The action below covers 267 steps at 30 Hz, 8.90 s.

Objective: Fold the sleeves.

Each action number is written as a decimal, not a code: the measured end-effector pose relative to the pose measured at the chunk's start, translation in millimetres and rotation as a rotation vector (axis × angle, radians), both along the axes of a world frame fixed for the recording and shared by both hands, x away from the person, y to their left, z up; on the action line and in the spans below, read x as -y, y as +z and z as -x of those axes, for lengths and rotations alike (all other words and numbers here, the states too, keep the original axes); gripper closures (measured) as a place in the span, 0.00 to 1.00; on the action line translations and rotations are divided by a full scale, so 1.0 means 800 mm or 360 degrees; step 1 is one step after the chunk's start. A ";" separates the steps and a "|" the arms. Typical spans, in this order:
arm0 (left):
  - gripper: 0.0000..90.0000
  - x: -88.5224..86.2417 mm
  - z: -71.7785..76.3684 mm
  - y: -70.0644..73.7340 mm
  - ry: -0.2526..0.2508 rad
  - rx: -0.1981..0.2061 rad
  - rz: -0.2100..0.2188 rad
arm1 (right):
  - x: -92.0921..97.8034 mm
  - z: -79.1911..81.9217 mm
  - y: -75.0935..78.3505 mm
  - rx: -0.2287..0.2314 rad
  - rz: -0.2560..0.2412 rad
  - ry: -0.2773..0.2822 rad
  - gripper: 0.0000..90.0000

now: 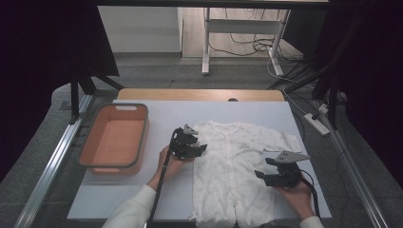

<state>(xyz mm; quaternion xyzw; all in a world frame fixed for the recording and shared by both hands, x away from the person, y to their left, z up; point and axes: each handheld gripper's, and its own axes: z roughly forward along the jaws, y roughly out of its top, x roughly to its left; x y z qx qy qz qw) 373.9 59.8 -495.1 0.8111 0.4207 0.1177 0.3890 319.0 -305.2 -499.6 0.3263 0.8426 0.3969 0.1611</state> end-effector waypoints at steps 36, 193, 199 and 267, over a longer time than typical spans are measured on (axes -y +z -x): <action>0.37 -0.054 -0.029 -0.043 0.0211 -0.0255 -0.0165 | -0.001 -0.001 -0.002 -0.0010 0.0025 0.0000 0.33; 0.38 -0.044 0.039 0.027 0.0015 0.0014 0.0040 | -0.028 -0.014 0.002 0.0005 -0.0049 0.0006 0.32; 0.37 -0.043 0.039 0.027 0.0002 0.0015 0.0037 | -0.043 -0.021 0.007 0.0014 -0.0047 0.0015 0.32; 0.37 -0.046 0.039 0.031 0.0005 0.0026 0.0063 | -0.115 -0.108 0.011 -0.0061 0.0219 -0.0143 0.97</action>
